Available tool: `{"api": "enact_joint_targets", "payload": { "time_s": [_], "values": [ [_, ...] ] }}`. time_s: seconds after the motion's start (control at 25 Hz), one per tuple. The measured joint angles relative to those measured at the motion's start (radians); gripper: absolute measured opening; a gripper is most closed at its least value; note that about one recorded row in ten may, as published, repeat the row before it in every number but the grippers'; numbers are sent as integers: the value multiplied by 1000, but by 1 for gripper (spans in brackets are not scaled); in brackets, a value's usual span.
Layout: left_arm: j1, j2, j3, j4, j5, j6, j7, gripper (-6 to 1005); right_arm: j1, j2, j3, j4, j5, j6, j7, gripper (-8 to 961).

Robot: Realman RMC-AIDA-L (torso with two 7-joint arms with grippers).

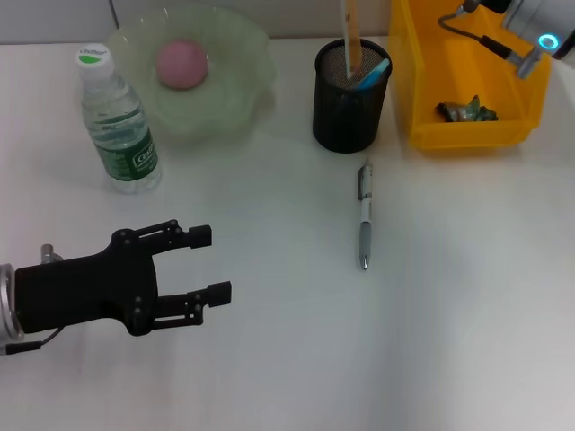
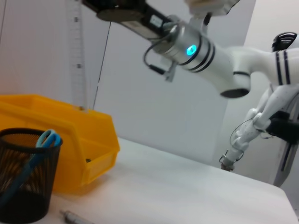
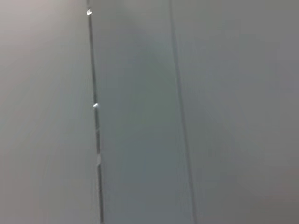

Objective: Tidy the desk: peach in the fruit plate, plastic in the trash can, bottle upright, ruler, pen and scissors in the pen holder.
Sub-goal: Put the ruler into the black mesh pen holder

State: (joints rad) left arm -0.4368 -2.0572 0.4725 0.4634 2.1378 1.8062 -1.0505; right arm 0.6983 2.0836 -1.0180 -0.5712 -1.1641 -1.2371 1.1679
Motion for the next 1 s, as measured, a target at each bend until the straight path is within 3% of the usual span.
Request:
{"api": "enact_joint_targets", "payload": {
  "time_s": [0.24, 0.56, 1.0],
  "values": [
    [1, 3, 0, 1, 2, 39, 13, 805, 78, 6, -5, 223, 194, 42, -278, 383],
    [1, 7, 0, 2, 7, 43, 13, 804, 117, 10, -8, 388, 350, 8, -539, 383],
    [0, 9, 6, 1, 8, 45, -35, 804, 130, 9, 2, 463, 380, -33, -676, 384]
  ]
}}
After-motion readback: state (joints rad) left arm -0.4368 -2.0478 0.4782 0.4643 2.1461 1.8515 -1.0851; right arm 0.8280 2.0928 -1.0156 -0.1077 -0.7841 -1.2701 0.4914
